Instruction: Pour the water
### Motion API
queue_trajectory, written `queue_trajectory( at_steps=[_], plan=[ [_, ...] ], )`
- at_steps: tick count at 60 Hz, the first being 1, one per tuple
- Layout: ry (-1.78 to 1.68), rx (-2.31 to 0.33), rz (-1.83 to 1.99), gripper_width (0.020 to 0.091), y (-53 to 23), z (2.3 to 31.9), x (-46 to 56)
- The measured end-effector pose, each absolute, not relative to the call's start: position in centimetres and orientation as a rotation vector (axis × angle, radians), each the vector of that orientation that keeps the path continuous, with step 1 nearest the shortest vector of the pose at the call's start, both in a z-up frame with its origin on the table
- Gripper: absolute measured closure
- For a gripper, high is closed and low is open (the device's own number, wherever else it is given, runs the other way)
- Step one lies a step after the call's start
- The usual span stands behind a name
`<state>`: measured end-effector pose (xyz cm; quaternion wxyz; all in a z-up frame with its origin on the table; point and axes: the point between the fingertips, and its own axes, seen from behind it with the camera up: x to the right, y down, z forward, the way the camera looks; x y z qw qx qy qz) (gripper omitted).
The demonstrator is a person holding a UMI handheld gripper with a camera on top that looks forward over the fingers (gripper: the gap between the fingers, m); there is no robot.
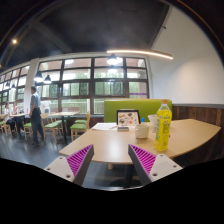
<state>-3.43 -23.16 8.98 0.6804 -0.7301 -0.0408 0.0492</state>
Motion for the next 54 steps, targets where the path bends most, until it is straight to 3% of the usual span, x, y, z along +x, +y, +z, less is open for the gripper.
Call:
queue_trajectory(
  at_steps=[14, 34, 47, 51, 54],
  plan=[
    [-0.01, -1.638, 0.056, 0.03, -21.5, 8.0, 1.3],
    [0.105, -1.57, -0.158, 0.0294, -11.2, 11.3, 16.9],
    [0.036, -1.578, -0.135, 0.0282, -3.6, 11.7, 18.4],
    [0.025, -1.616, -0.119, 0.0677, -2.1, 10.6, 18.2],
    [0.052, -1.591, -0.107, 0.068, -1.8, 10.8, 18.2]
  ],
)
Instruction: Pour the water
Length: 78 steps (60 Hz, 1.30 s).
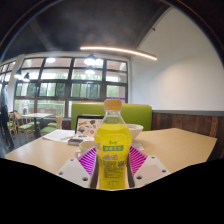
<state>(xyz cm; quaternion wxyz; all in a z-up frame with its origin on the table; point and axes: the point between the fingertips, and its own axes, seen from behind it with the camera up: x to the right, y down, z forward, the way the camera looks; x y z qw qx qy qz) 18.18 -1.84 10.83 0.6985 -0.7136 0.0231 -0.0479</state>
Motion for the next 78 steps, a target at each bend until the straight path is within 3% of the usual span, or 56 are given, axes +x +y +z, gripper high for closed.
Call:
queue_trajectory(
  at_steps=[4, 9, 13, 14, 18, 26, 40, 46, 47, 52, 55, 59, 74, 78],
  plan=[
    [0.019, -1.571, -0.075, 0.0712, -1.6, 10.9, 17.5],
    [0.062, -1.565, -0.049, 0.0805, -1.2, 10.0, 17.3],
    [0.077, -1.564, -0.044, 0.0793, -1.4, 10.2, 17.9],
    [0.076, -1.562, -0.062, 0.0841, -1.2, 10.1, 18.0],
    [0.05, -1.59, -0.173, 0.084, -0.8, 9.9, 19.2],
    [-0.152, -1.623, -0.543, 0.0843, -0.2, 13.3, 23.3],
    [-0.904, -1.42, -1.422, 0.0844, 4.8, 19.2, 23.6],
    [-1.211, -1.236, -1.666, 0.0842, 8.2, 18.2, 22.1],
    [-1.279, -1.212, -1.71, 0.0842, 7.0, 19.3, 21.7],
    [-1.455, -1.058, -1.855, 0.0841, 9.9, 17.9, 21.8],
    [-1.537, -0.99, -1.936, 0.0839, 8.4, 19.2, 21.3],
    [-1.614, -0.945, -1.945, 0.0839, 10.7, 17.8, 21.2],
    [-1.65, -0.917, -1.927, 0.0839, 11.4, 17.4, 20.3],
    [-1.578, -0.937, -1.885, 0.0839, 11.4, 18.5, 20.0]
  ],
)
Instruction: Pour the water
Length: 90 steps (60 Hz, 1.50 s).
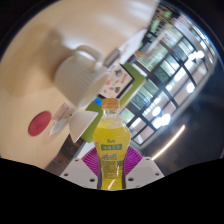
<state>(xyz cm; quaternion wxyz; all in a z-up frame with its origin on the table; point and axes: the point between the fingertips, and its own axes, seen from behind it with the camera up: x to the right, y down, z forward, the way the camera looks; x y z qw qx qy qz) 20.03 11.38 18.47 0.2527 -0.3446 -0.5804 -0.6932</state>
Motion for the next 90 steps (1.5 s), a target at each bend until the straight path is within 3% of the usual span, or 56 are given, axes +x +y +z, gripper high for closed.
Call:
queue_trajectory(
  at_steps=[8, 20, 22, 23, 28, 41, 48, 49, 51, 59, 61, 65, 68, 90],
  plan=[
    [-0.995, -1.241, -1.449, 0.0839, 11.5, 22.0, 22.0],
    [-0.142, -1.486, -0.362, 0.0839, 12.6, 20.2, 23.6],
    [-0.045, -1.465, -0.235, 0.084, 12.7, 18.0, 23.2],
    [-0.001, -1.487, -0.173, 0.084, 12.7, 18.5, 23.7],
    [0.103, -1.508, -0.006, 0.0839, 13.5, 15.9, 25.2],
    [0.07, -1.644, -0.066, 0.0844, 13.8, 9.9, 28.1],
    [0.084, -1.631, -0.034, 0.084, 14.8, 10.8, 27.2],
    [0.081, -1.623, -0.033, 0.0839, 12.8, 12.5, 27.8],
    [0.07, -1.618, -0.034, 0.0828, 14.2, 10.5, 27.5],
    [0.082, -1.629, -0.019, 0.0606, 14.1, 10.6, 27.5],
    [0.086, -1.649, -0.022, 0.0507, 14.1, 10.2, 27.6],
    [0.093, -1.665, 0.007, 0.0241, 13.0, 11.1, 27.1],
    [0.092, -1.675, 0.002, 0.0305, 12.2, 11.5, 27.0],
    [0.018, -1.687, 0.021, 0.0287, -5.4, 17.2, 21.4]
  ],
)
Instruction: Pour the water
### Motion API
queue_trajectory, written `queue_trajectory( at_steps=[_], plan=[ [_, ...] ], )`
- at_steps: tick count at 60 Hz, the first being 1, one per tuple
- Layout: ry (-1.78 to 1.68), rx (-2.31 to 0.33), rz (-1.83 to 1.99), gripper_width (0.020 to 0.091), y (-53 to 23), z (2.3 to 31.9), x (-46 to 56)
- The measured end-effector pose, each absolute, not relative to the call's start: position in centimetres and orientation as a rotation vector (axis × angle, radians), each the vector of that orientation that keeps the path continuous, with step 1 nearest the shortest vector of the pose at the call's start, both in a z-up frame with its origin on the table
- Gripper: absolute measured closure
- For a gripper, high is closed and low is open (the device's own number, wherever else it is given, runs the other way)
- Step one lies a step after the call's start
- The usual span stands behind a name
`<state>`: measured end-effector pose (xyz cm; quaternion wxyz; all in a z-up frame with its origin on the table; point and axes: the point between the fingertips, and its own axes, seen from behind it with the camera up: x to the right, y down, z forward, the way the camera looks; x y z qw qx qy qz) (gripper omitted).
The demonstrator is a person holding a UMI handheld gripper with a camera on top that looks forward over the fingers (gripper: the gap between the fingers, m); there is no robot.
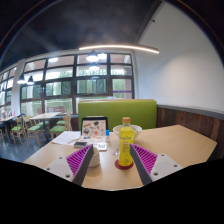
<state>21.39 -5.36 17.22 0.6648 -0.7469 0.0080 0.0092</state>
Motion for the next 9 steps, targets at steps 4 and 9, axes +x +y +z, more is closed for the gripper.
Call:
queue_trajectory(
  at_steps=[4, 9],
  plan=[
    [0.005, -1.685, 0.029, 0.0287, -8.7, 18.0, 20.4],
    [0.019, -1.693, 0.036, 0.0281, -12.9, 18.9, 19.7]
  ],
)
